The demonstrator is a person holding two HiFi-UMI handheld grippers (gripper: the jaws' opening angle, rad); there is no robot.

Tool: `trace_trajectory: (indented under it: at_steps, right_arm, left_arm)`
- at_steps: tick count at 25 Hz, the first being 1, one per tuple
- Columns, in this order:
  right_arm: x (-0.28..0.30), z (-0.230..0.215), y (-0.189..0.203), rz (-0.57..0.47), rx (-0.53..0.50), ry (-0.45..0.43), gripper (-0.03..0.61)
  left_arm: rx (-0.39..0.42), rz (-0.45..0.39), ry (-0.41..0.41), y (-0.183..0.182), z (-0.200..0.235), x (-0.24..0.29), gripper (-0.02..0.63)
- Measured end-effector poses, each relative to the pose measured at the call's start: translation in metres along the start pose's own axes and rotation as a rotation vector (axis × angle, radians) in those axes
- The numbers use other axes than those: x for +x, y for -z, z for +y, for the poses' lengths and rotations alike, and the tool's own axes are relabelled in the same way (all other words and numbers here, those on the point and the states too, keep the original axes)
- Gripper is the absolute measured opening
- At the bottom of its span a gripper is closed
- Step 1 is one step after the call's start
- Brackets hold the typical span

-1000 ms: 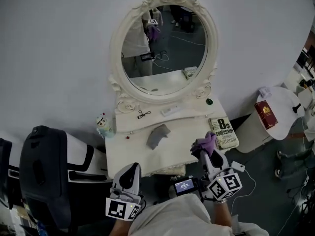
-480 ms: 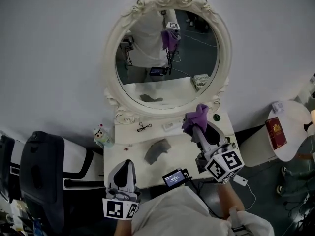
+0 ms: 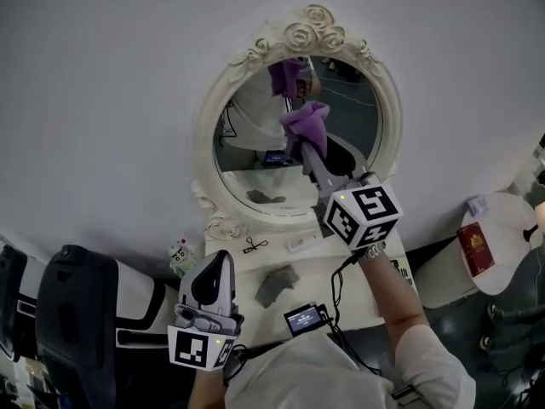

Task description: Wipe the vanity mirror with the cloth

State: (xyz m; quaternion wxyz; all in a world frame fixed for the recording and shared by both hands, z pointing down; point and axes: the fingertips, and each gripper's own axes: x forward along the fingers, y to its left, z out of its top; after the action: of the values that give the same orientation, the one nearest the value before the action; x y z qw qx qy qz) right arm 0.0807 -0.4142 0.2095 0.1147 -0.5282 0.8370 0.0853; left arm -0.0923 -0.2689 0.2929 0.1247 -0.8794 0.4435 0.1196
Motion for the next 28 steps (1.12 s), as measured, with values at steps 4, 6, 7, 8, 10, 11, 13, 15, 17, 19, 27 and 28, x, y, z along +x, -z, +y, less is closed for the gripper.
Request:
trace_trajectory:
  at_steps: [4, 6, 7, 8, 10, 11, 13, 15, 17, 19, 27, 28]
  right_arm:
    - [0.052, -0.002, -0.001, 0.047, -0.029, 0.047, 0.101]
    - [0.073, -0.001, -0.002, 0.064, -0.042, 0.066, 0.103]
    - [0.081, 0.002, -0.003, 0.067, -0.047, 0.067, 0.104]
    - [0.087, 0.004, -0.003, 0.067, -0.051, 0.065, 0.104]
    - [0.096, 0.008, -0.003, 0.066, -0.054, 0.063, 0.104]
    - [0.100, 0.009, -0.003, 0.068, -0.055, 0.062, 0.104]
    - [0.107, 0.009, -0.002, 0.070, -0.057, 0.064, 0.104]
    - [0.112, 0.003, -0.001, 0.072, -0.066, 0.076, 0.104]
    - [0.111, -0.008, 0.000, 0.073, -0.065, 0.096, 0.104]
    - [0.105, -0.023, -0.001, 0.062, -0.048, 0.119, 0.106]
    - [0.058, -0.119, -0.015, 0.045, -0.037, 0.278, 0.106]
    - [0.051, -0.130, -0.015, 0.048, -0.035, 0.301, 0.106]
  left_arm:
    - [0.017, -0.033, 0.008, -0.020, 0.002, 0.006, 0.007]
    - [0.039, -0.046, 0.004, -0.025, 0.000, 0.005, 0.008]
    - [0.051, -0.045, 0.000, -0.026, -0.001, 0.004, 0.008]
    - [0.060, -0.040, -0.004, -0.025, -0.002, 0.002, 0.008]
    - [0.070, -0.034, -0.022, -0.025, -0.003, -0.004, 0.008]
    - [0.069, -0.036, -0.032, -0.026, -0.002, -0.006, 0.008]
    - [0.068, -0.045, -0.047, -0.029, 0.001, -0.009, 0.007]
    - [0.080, -0.051, -0.052, -0.030, -0.001, -0.009, 0.008]
    - [0.096, -0.051, -0.056, -0.030, -0.005, -0.009, 0.008]
    - [0.098, -0.045, -0.058, -0.027, -0.007, -0.008, 0.008]
    - [0.037, -0.039, 0.025, -0.007, -0.035, 0.027, 0.008]
    - [0.030, -0.036, 0.046, -0.003, -0.041, 0.032, 0.008]
